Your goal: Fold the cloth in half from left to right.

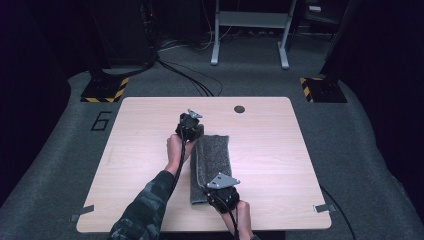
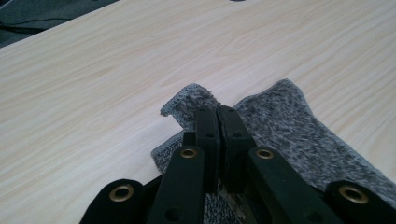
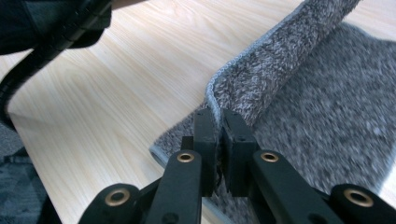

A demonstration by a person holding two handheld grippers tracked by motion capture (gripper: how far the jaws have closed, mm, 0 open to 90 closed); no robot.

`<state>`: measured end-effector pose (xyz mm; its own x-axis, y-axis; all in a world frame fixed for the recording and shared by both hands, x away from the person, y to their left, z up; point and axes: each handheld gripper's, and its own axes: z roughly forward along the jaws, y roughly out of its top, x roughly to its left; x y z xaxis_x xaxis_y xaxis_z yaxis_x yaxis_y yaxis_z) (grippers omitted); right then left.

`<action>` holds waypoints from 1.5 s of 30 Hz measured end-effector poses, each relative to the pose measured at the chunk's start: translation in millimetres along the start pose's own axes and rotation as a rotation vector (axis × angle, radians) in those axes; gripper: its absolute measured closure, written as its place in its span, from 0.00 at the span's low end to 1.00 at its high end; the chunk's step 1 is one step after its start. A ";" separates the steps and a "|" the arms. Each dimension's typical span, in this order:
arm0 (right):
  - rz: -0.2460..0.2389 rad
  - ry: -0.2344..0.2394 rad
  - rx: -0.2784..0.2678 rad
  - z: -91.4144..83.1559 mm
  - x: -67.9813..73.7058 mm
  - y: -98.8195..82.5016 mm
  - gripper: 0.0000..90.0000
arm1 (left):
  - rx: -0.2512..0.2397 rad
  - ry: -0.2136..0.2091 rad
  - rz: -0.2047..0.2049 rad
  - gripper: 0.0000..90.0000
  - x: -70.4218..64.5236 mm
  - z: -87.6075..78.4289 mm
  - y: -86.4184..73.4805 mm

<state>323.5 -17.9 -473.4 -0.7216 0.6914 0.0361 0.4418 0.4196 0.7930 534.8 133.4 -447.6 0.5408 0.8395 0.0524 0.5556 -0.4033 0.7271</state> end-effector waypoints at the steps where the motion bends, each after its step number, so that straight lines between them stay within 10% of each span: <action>1: 0.003 -0.003 0.002 -1.0 -1.7 -1.8 0.95 | -0.002 -0.003 0.001 0.97 -3.4 2.1 1.6; 36: 0.102 -0.079 0.066 -19.1 -38.6 -40.9 0.94 | 0.036 -0.041 0.030 0.95 -51.0 51.9 18.0; 45: 0.137 -0.098 0.090 -23.0 -44.5 -52.8 0.86 | 0.008 -0.076 -0.004 0.48 -49.7 45.0 19.7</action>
<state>320.1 -84.3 -502.8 -0.5978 0.7980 0.0769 0.5813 0.3655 0.7270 547.2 67.4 -466.7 0.5846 0.8113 -0.0028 0.5631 -0.4032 0.7214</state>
